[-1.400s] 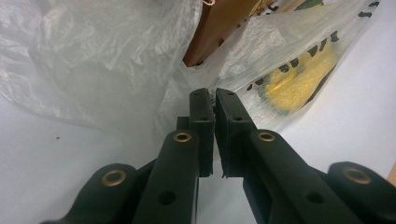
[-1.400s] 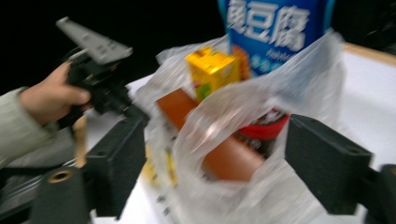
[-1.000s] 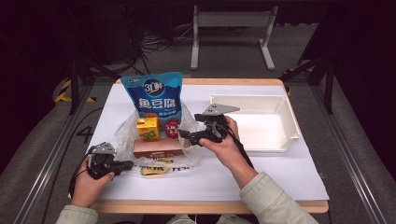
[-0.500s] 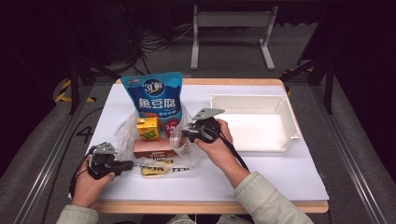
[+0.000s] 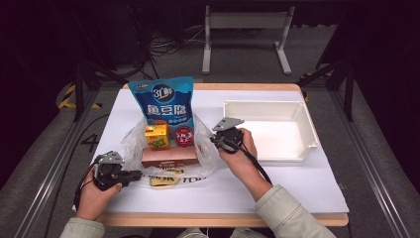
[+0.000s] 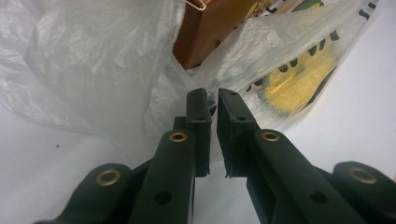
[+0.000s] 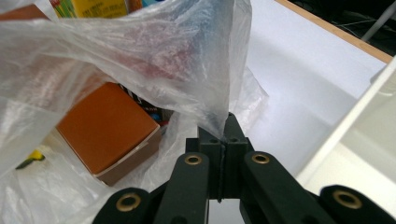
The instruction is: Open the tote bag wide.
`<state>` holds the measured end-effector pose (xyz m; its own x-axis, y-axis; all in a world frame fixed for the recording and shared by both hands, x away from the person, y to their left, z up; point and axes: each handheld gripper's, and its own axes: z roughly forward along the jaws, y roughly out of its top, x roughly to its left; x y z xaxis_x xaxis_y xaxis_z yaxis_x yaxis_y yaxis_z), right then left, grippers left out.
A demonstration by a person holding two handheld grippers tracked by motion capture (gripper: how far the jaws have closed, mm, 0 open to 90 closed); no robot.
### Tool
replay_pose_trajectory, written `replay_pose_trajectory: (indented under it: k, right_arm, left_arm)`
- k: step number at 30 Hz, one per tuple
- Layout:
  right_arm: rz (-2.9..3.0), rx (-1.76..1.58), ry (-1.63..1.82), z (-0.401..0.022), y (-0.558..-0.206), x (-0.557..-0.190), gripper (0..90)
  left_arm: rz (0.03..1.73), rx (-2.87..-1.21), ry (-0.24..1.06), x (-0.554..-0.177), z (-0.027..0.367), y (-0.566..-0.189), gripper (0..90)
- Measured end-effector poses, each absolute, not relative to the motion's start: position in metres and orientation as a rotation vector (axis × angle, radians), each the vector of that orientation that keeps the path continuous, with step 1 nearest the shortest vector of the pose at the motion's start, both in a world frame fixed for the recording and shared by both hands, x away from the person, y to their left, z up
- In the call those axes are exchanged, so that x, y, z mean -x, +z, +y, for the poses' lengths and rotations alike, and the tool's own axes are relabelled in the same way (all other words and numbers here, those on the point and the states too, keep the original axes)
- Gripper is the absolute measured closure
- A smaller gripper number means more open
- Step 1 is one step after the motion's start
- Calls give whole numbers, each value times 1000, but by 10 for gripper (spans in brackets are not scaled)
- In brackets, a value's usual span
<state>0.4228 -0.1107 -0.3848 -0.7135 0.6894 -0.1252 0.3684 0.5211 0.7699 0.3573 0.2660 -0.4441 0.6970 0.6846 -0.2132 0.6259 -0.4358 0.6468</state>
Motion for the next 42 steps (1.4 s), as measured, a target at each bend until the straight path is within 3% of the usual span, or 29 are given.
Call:
replay_pose_trajectory:
  k: [24, 31, 37, 42]
  right_arm:
    - [2460, -835, 934, -102, -429, -406, 880]
    - [2441, -858, 1059, -107, -420, -405, 759]
    - [2396, -893, 1299, -117, -395, -401, 583]
    - [2370, -895, 1423, -121, -381, -397, 541]
  left_arm:
    - [992, -2171, 117, -358, 267, -444, 814]
    - [991, -2155, 127, -357, 268, -443, 785]
    - [983, -2146, 133, -356, 267, -441, 763]
    - [980, -2143, 134, -356, 267, -441, 756]
